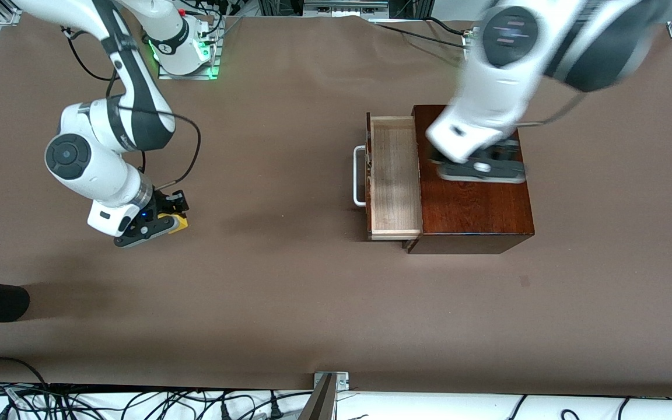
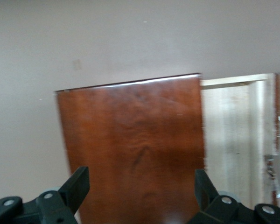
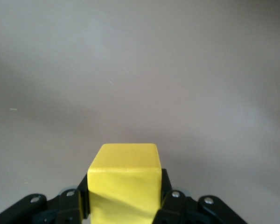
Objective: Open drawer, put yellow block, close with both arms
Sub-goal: 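Lift the yellow cube with the right gripper while the left gripper withdraws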
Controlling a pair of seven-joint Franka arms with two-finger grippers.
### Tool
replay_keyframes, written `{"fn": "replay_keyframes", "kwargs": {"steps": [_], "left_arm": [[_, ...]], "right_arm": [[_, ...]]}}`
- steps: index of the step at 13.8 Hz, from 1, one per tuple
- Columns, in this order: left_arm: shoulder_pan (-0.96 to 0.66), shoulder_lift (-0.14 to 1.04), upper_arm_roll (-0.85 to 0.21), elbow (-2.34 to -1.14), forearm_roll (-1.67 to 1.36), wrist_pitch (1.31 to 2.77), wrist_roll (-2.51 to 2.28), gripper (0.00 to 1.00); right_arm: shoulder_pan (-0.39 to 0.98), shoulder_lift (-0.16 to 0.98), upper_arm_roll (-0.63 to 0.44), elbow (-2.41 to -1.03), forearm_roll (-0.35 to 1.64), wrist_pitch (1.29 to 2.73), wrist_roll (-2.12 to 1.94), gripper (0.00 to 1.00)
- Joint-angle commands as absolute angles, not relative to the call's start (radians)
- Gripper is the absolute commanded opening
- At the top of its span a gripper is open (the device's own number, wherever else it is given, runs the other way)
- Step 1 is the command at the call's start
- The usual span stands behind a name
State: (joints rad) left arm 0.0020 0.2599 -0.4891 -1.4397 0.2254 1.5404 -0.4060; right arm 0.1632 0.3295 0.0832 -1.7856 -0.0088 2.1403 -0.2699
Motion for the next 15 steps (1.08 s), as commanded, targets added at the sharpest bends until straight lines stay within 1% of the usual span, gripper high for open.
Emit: {"fn": "replay_keyframes", "kwargs": {"steps": [1,2,4,5,6,7,8,10,13,15], "left_arm": [[0.121,0.239,-0.476,-1.399,0.103,1.494,-0.243,1.00],[0.106,0.201,-0.398,-1.413,0.050,1.499,-0.206,1.00],[-0.021,0.142,-0.167,-1.460,0.009,1.505,-0.137,1.00],[-0.078,0.114,-0.088,-1.497,0.020,1.529,-0.068,1.00],[-0.107,0.101,-0.033,-1.528,0.021,1.558,-0.010,1.00],[-0.112,0.074,0.000,-1.566,0.020,1.568,-0.003,1.00],[-0.110,0.043,0.008,-1.616,0.012,1.604,-0.006,1.00],[-0.089,-0.007,0.009,-1.693,0.023,1.727,-0.001,1.00],[-0.077,-0.029,0.009,-1.733,0.023,1.736,-0.009,1.00],[-0.058,-0.009,0.011,-1.717,0.021,1.703,-0.006,1.00]], "right_arm": [[0.172,0.342,0.167,-1.668,-0.014,2.036,-0.380,0.00],[0.195,0.347,0.204,-1.629,-0.015,2.002,-0.406,0.00],[0.302,0.365,0.218,-1.570,-0.061,1.993,-0.411,0.00],[0.349,0.380,0.218,-1.537,-0.078,1.994,-0.416,0.00],[0.397,0.408,0.218,-1.485,-0.080,1.987,-0.426,0.00],[0.446,0.449,0.218,-1.427,-0.080,1.962,-0.445,0.00],[0.504,0.483,0.218,-1.367,-0.084,1.929,-0.446,0.00],[0.621,0.558,0.215,-1.248,-0.124,1.866,-0.431,0.00],[0.747,0.650,0.210,-1.111,-0.199,1.835,-0.428,0.00],[0.793,0.690,0.210,-1.059,-0.202,1.836,-0.428,0.00]]}}
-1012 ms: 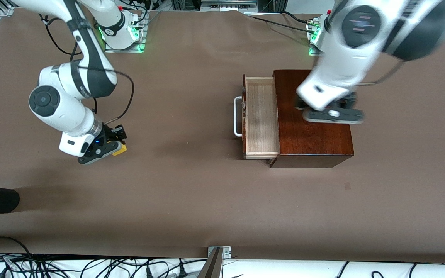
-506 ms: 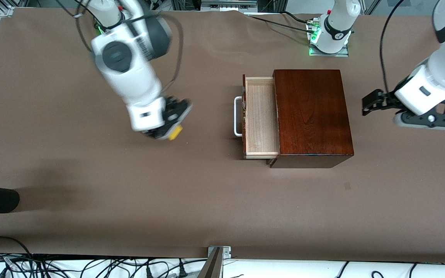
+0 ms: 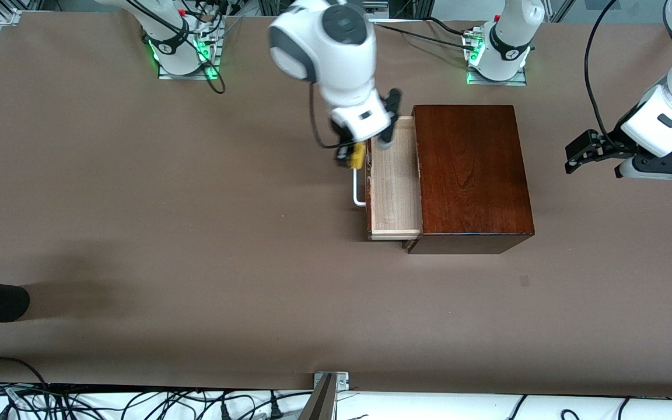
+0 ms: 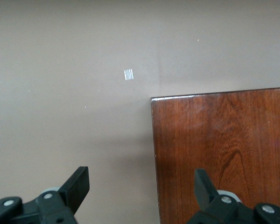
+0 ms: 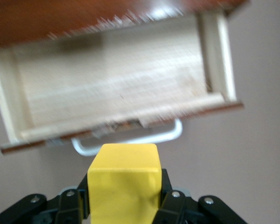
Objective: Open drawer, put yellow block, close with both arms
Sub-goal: 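Lower the yellow cube into the open drawer and open the right gripper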
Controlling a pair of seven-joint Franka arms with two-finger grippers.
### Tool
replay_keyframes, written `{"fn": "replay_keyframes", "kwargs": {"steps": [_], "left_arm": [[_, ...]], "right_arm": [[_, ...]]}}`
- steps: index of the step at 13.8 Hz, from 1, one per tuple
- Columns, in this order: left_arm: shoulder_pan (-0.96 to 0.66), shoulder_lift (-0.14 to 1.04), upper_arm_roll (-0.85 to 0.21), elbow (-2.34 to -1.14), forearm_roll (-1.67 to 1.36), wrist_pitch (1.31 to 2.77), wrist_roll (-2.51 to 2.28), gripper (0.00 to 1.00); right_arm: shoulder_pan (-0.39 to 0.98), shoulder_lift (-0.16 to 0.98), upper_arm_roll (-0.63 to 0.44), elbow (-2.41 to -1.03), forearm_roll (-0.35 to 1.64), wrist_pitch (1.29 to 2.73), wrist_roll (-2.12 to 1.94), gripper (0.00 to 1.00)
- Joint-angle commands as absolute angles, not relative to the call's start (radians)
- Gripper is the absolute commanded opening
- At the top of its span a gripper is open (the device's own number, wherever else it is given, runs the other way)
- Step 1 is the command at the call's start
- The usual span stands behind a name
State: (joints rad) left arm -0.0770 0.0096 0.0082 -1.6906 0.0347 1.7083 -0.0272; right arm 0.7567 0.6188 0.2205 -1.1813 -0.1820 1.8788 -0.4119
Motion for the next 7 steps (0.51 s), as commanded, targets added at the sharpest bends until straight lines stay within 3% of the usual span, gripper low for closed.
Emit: {"fn": "replay_keyframes", "kwargs": {"steps": [1,7], "left_arm": [[-0.028,0.017,0.009,-1.691,0.009,1.704,-0.006,1.00],[-0.028,0.029,-0.006,-1.663,0.011,1.690,-0.006,1.00]], "right_arm": [[0.817,0.692,0.209,-1.051,-0.204,1.838,-0.426,0.00],[0.877,0.765,0.210,-1.055,-0.248,1.908,-0.400,0.00]]}}
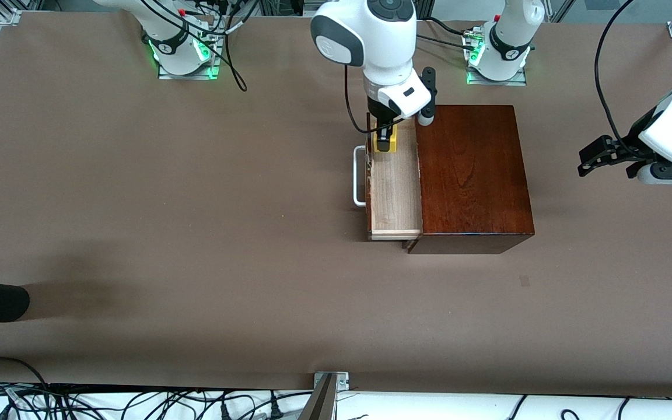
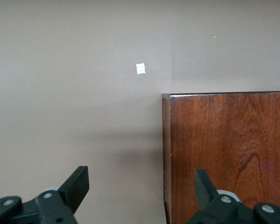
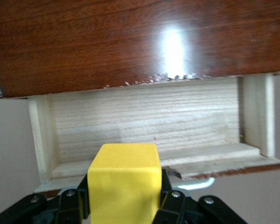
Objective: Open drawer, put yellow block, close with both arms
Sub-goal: 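Lower the yellow cube into the open drawer and open the right gripper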
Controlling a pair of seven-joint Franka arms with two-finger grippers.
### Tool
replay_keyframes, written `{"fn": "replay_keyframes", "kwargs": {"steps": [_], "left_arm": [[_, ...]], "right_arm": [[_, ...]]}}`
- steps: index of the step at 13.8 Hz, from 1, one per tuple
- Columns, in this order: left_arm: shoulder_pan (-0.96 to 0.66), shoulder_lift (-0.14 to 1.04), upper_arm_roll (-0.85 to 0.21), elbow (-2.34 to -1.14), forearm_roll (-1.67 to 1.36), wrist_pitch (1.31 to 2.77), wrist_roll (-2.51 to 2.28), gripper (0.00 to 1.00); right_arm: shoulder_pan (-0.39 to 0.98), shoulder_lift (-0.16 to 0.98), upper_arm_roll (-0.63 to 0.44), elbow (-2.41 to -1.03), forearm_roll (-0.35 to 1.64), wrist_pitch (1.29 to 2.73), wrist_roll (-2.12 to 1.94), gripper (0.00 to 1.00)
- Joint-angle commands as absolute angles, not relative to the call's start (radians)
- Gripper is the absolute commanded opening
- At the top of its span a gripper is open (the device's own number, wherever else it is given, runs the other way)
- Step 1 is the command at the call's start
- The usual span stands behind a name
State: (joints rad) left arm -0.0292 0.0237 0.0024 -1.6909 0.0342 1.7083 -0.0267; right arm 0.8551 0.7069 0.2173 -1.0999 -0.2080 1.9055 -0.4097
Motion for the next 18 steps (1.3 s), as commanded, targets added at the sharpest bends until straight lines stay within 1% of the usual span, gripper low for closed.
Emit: {"fn": "replay_keyframes", "kwargs": {"steps": [1,4,7,10,12,14,15,16,18], "left_arm": [[-0.028,0.029,-0.006,-1.661,0.011,1.683,-0.003,1.00],[-0.029,0.029,-0.006,-1.661,0.011,1.681,-0.006,1.00],[-0.031,0.029,-0.006,-1.660,0.012,1.681,0.003,1.00],[-0.032,0.028,-0.026,-1.660,0.014,1.678,0.005,1.00],[-0.034,0.026,-0.043,-1.648,0.021,1.622,0.009,1.00],[-0.034,0.031,-0.055,-1.646,0.021,1.621,-0.003,1.00],[-0.034,0.035,-0.057,-1.646,0.018,1.623,-0.003,1.00],[-0.035,0.040,-0.057,-1.644,0.017,1.629,-0.003,1.00],[-0.037,0.049,-0.058,-1.637,0.014,1.649,0.005,1.00]], "right_arm": [[0.882,0.784,0.210,-1.055,-0.274,1.910,-0.405,0.00],[0.884,0.811,0.210,-1.055,-0.288,1.913,-0.417,0.00],[0.885,0.839,0.210,-1.054,-0.290,1.966,-0.423,0.00],[0.884,0.864,0.210,-1.055,-0.308,1.980,-0.422,0.00],[0.885,0.882,0.210,-1.060,-0.327,1.976,-0.423,0.00],[0.882,0.884,0.210,-1.060,-0.339,1.973,-0.449,0.00],[0.876,0.882,0.210,-1.060,-0.337,1.973,-0.471,0.37],[0.876,0.876,0.212,-1.055,-0.334,1.961,-0.465,0.99],[0.874,0.862,0.213,-1.051,-0.328,1.916,-0.462,1.00]]}}
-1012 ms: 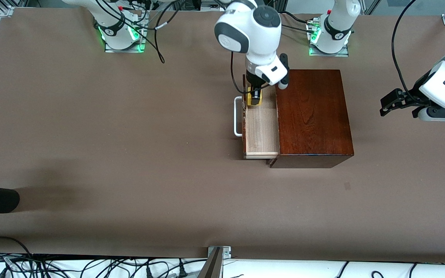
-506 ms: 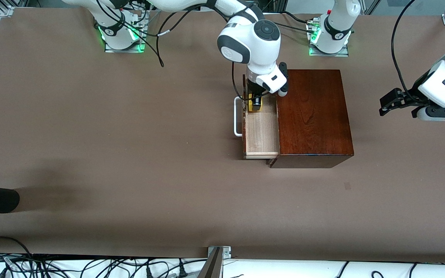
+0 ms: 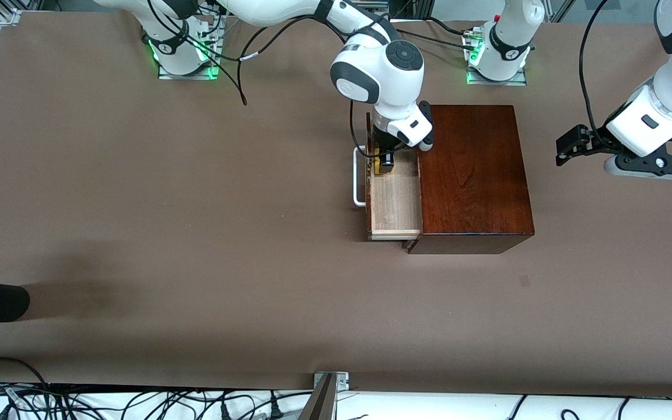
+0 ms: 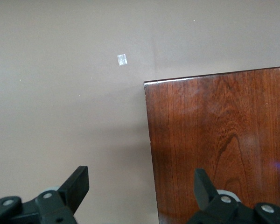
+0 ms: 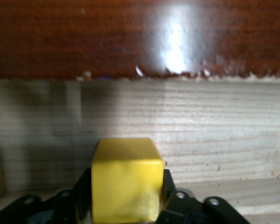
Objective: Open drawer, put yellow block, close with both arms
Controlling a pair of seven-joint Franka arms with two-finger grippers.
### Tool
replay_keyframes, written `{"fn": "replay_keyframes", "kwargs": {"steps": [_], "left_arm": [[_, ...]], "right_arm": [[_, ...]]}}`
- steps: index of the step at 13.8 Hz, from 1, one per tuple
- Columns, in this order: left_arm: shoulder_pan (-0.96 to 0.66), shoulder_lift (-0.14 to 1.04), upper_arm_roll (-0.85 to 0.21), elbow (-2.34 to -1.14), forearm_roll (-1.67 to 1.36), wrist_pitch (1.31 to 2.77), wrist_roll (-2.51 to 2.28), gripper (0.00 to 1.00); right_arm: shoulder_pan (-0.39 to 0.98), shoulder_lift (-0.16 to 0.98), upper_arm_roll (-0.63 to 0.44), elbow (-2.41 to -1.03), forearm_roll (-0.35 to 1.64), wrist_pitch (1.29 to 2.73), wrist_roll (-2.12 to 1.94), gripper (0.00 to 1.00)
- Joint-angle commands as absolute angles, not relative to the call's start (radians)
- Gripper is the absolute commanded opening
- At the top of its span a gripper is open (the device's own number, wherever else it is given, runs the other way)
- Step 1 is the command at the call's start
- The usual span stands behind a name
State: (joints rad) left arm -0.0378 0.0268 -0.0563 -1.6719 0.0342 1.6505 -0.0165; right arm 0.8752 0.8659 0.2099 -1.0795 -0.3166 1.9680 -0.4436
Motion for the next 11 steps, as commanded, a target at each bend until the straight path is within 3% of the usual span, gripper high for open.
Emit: {"fn": "replay_keyframes", "kwargs": {"steps": [1,6,11], "left_arm": [[-0.043,0.051,-0.063,-1.637,0.014,1.649,0.006,1.00],[-0.048,0.052,-0.080,-1.620,0.021,1.649,0.002,1.00],[-0.044,0.052,-0.078,-1.620,0.021,1.646,0.008,1.00]], "right_arm": [[0.867,0.835,0.215,-1.051,-0.324,1.905,-0.460,1.00],[0.727,0.642,0.209,-1.052,-0.195,1.862,-0.462,1.00],[0.447,0.525,0.207,-1.052,-0.045,1.832,-0.468,1.00]]}}
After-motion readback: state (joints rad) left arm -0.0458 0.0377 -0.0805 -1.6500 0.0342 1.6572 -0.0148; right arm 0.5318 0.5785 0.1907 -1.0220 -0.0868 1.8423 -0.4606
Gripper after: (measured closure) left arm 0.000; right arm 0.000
